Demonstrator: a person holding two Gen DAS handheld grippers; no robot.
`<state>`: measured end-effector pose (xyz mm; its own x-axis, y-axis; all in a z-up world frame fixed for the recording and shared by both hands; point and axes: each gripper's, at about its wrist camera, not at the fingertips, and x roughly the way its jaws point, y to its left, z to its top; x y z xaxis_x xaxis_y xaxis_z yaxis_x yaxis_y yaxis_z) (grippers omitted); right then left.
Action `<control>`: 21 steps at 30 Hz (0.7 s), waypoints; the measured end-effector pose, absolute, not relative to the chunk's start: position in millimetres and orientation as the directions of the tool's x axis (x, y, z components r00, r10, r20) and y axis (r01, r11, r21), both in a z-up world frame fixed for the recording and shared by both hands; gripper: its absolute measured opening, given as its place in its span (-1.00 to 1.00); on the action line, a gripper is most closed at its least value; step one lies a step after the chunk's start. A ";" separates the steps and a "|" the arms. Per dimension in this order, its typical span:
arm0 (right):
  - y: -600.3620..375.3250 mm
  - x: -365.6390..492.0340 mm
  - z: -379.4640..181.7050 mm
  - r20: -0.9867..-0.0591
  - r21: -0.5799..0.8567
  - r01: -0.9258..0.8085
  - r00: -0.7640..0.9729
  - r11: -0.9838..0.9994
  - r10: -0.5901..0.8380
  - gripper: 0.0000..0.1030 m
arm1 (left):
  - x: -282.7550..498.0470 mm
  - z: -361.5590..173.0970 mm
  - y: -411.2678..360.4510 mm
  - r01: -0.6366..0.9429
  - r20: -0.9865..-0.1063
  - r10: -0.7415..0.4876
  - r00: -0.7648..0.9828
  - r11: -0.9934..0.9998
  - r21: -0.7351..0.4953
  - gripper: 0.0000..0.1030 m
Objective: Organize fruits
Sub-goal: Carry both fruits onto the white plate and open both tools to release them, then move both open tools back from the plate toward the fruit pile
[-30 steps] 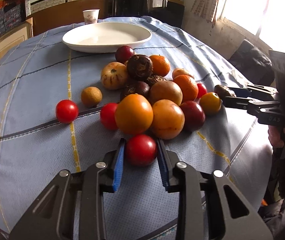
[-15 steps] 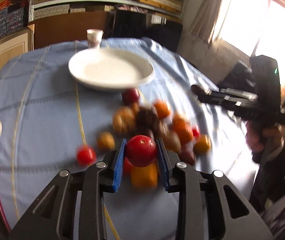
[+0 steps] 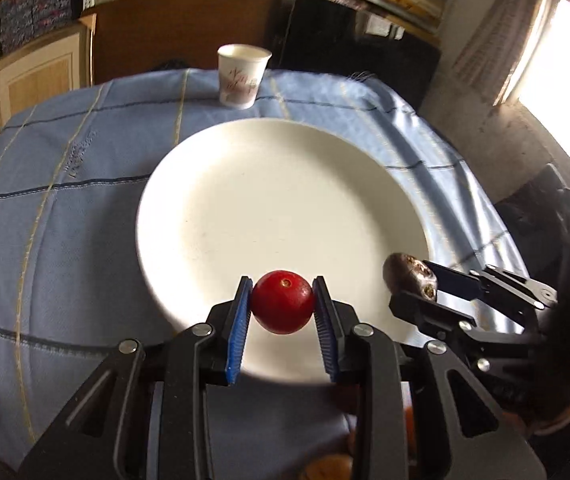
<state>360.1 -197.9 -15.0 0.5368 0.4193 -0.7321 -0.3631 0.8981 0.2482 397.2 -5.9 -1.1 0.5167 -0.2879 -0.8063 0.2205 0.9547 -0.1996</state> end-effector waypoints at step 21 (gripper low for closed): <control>-256.4 269.8 2.7 -0.507 0.450 -0.379 0.637 0.809 0.580 0.93 | 252.2 5.0 46.7 0.093 -0.672 -0.189 0.716 0.980 -0.177 0.91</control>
<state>269.8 -256.4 2.7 0.6371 0.5805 -0.5072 -0.3787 0.8088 0.4499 252.2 46.7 5.0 0.7156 -0.1889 -0.6725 0.0926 0.9799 -0.1767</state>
